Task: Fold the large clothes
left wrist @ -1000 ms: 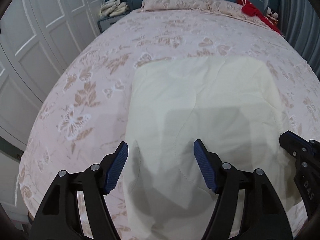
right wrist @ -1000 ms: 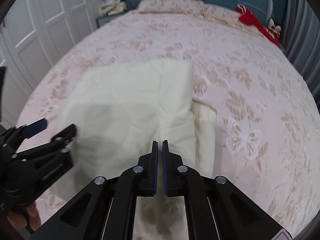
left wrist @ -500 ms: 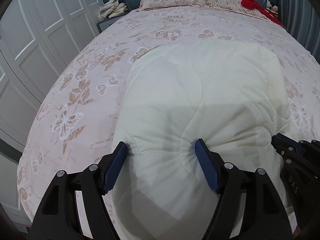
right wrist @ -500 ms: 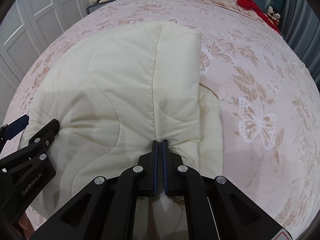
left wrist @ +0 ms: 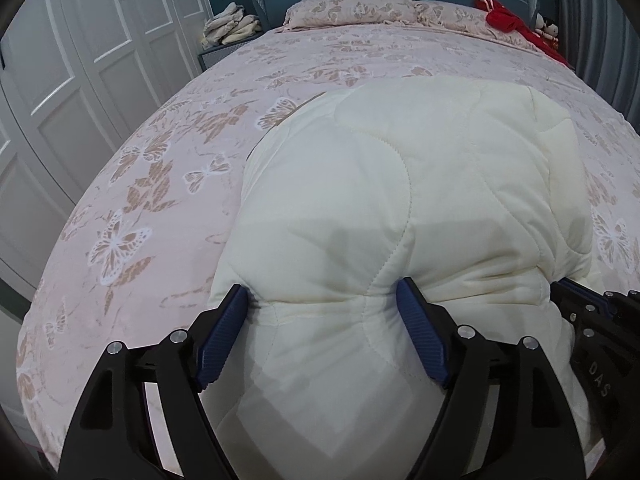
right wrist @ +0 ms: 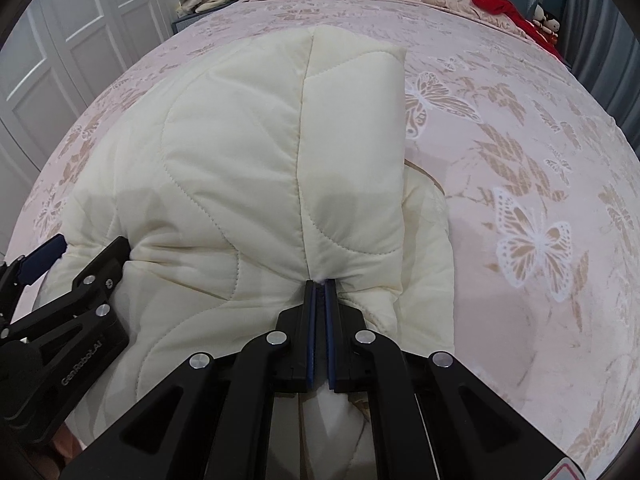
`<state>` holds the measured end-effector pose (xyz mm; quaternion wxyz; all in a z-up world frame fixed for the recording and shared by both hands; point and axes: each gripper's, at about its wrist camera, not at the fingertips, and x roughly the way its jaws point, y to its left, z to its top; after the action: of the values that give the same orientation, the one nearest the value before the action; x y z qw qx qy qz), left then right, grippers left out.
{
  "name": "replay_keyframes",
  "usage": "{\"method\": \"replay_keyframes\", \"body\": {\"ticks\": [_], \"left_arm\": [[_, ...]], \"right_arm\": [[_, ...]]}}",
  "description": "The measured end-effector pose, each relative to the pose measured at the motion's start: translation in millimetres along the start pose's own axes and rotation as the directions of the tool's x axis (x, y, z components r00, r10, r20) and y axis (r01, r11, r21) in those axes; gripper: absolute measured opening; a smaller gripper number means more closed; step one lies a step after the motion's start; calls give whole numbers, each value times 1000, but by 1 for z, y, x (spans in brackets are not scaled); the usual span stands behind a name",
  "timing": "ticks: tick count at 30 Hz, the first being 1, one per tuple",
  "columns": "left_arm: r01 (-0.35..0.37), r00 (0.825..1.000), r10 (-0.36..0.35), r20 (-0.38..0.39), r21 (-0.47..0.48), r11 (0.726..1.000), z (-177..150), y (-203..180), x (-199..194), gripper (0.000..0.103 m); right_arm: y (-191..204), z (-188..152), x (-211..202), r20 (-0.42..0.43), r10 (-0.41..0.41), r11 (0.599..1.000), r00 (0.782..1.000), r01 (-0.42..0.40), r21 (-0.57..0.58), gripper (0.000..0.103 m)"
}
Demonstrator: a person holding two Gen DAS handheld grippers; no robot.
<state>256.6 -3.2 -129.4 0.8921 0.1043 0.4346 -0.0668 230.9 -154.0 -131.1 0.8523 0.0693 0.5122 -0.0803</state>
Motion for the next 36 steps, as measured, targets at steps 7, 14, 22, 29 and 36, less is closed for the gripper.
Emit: {"method": "replay_keyframes", "body": {"ticks": [7, 14, 22, 29, 36], "left_arm": [[33, 999, -33, 32, 20, 999, 6, 3, 11, 76], [70, 995, -73, 71, 50, 996, 10, 3, 20, 76], [79, 992, -84, 92, 56, 995, 11, 6, 25, 76], [85, 995, -88, 56, 54, 995, 4, 20, -39, 76], [108, 992, -110, -68, -30, 994, -48, 41, -63, 78]], "right_arm": [[-2, 3, 4, 5, 12, 999, 1000, -12, 30, 3], [-3, 3, 7, 20, 17, 997, 1000, -18, 69, 3], [1, 3, 9, 31, 5, 998, 999, -7, 64, 3], [-9, 4, -60, 50, 94, 991, 994, -98, 92, 8], [-1, -60, -70, -41, 96, 995, 995, -94, 46, 0]]}}
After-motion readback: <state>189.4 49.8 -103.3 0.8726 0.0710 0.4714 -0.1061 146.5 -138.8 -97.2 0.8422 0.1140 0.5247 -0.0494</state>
